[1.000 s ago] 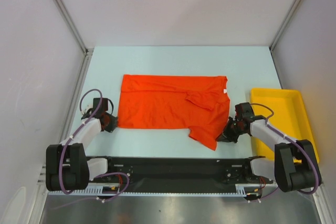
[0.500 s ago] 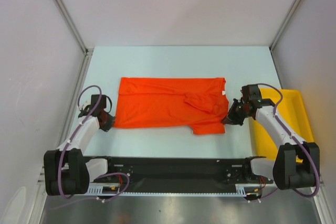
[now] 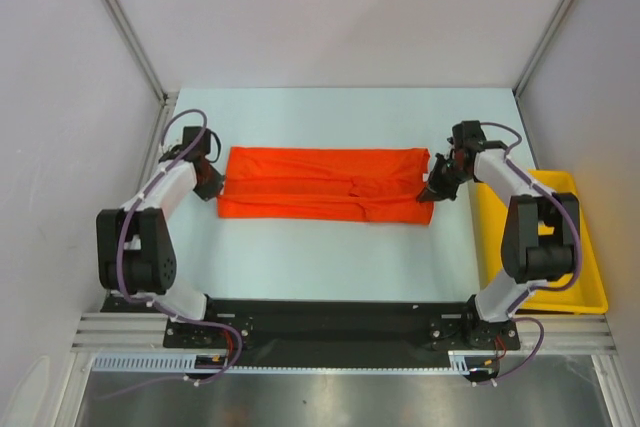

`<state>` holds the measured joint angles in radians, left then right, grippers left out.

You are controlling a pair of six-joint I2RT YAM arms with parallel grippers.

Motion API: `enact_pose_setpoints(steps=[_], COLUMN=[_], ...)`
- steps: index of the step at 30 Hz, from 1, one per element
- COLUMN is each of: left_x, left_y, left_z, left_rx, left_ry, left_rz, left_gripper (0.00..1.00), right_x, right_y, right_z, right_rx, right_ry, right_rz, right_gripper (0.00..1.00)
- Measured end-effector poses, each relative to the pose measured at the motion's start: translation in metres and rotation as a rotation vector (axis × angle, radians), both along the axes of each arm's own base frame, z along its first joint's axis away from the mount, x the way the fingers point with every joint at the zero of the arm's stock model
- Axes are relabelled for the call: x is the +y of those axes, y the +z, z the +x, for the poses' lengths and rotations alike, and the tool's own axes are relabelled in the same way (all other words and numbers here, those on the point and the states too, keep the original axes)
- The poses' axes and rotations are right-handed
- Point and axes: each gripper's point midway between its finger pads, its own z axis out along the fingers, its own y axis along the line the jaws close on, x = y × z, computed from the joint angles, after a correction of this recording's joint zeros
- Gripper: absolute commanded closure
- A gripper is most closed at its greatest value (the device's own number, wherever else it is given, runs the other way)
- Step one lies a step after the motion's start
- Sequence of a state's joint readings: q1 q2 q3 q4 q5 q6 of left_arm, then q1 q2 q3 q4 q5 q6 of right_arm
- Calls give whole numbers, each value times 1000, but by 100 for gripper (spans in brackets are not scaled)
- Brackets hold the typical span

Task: Fold and stack the t-shirts
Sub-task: Fold the tshirt

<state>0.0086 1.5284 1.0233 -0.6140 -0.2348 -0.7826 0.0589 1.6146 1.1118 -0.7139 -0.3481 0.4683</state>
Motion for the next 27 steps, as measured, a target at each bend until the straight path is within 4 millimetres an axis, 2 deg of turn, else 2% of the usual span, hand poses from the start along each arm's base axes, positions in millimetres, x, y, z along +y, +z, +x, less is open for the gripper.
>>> enact_pose_setpoints(steps=[4,9,17,27], left_x=[0,0,0,1], left_y=[-1,-7,-23,-22], left_z=[26,51,54,66], left_rx=[12,23,74,67], left_ry=[-6,-9,-9,-9], left_rz=[3,2,2,2], left_gripper=[100,99,99,100], right_x=[3,5,6,7], right_y=[-3,-7,-15,-15], right_z=[24,41,46,53], right_rx=[1,9,45,44], right_ry=[26,41,47,46], right_rz=[9,20,38,52], right_gripper=[100,100,100,100])
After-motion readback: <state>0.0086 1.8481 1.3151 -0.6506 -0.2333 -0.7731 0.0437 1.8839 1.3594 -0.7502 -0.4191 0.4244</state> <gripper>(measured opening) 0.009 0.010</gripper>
